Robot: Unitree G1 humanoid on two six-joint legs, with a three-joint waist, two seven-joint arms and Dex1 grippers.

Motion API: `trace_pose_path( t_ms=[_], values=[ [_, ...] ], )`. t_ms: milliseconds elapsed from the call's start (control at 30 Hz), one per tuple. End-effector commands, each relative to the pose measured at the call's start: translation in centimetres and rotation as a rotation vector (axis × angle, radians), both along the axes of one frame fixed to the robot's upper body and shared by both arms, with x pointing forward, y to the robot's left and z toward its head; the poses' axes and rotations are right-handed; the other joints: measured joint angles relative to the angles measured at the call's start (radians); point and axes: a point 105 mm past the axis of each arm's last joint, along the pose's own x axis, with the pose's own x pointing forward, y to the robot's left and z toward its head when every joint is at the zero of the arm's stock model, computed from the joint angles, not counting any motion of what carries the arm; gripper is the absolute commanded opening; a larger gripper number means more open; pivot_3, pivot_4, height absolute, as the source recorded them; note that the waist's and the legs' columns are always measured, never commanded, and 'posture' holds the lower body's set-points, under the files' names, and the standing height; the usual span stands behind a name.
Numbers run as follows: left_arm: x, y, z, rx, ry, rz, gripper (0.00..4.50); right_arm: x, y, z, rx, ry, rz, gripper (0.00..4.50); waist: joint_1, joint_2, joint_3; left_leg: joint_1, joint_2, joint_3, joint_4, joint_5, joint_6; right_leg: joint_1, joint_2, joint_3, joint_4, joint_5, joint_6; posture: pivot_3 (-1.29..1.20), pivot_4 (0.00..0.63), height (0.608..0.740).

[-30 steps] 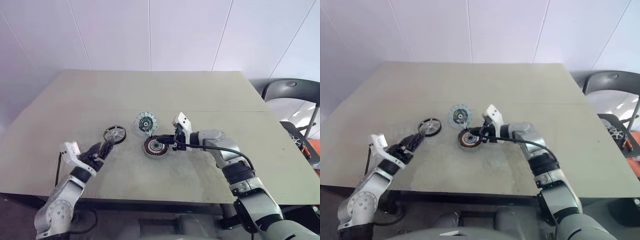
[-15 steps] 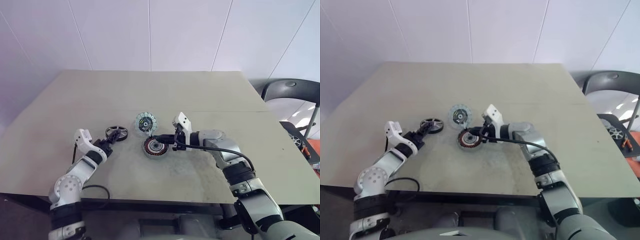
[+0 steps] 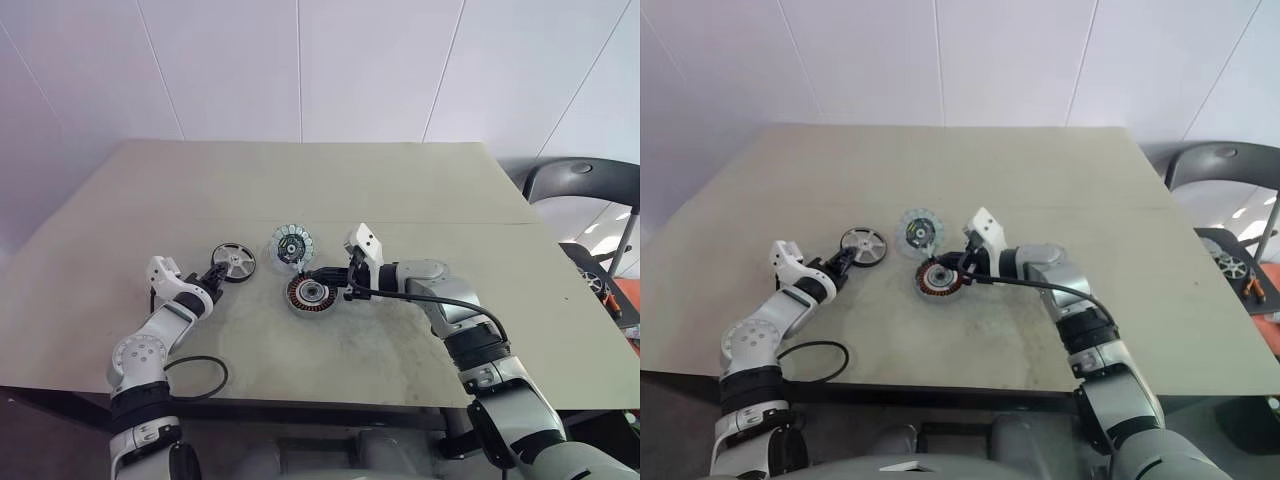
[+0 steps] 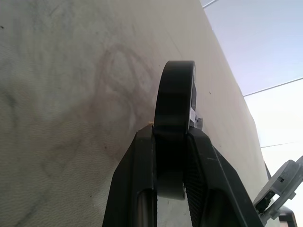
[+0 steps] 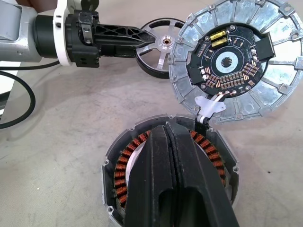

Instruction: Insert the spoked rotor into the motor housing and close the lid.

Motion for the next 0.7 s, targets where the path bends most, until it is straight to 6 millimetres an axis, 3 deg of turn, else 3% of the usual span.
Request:
trace_pose_path(
  t_ms=[33,100,267,367,500,700],
  values=[
    [-0.2,0.4,3.8,-0.111,-0.191,0.013,0.43,0.7,-0.1,2.2,0.057,-0.056,-0.005,0.0,-0.001,0.0,0.0,0.0,0.0,0.0,0.0,0.0,0.0,0.0,0.0,0.0,0.0,0.0,0.0,0.0,0.0,0.74],
    [-0.6,0.5,5.0,-0.164,-0.265,0.008,0.43,0.8,-0.3,2.5,0.076,-0.05,-0.005,0.0,0.0,-0.001,0.0,0.0,0.0,0.0,0.0,0.0,0.0,0.0,0.0,0.0,0.0,0.0,0.0,0.0,0.0,0.74],
    [-2.6,0.8,10.4,-0.358,-0.56,-0.042,0.43,1.3,-1.9,3.5,0.119,-0.032,-0.023,0.0,0.0,-0.001,0.0,0.0,0.0,0.0,0.0,0.0,0.0,0.0,0.0,0.0,0.0,0.0,0.0,0.0,0.0,0.74],
    [-3.6,-1.5,12.5,-0.39,-0.628,-0.195,0.43,0.9,-3.1,3.2,0.104,0.023,0.003,0.0,0.002,-0.001,0.0,0.0,0.0,0.0,0.001,0.0,0.0,0.001,0.0,0.0,-0.001,0.0,0.0,0.0,0.0,0.74],
    [-4.8,-7.0,13.3,-0.311,-0.654,-0.5,0.43,-0.2,-5.3,0.1,-0.075,0.115,0.041,0.0,0.005,-0.001,0.001,0.0,-0.001,0.0,0.002,0.0,0.0,0.002,0.0,0.0,-0.001,0.0,0.0,0.0,0.0,0.74],
    [-2.6,-10.5,9.8,-0.35,-0.455,-0.622,0.43,-1.1,-6.3,-0.5,-0.112,0.152,0.071,0.0,-0.006,-0.001,0.001,0.001,-0.001,0.0,0.003,0.0,0.0,0.003,0.0,0.002,-0.001,0.0,0.0,0.0,0.0,0.74]
  ],
)
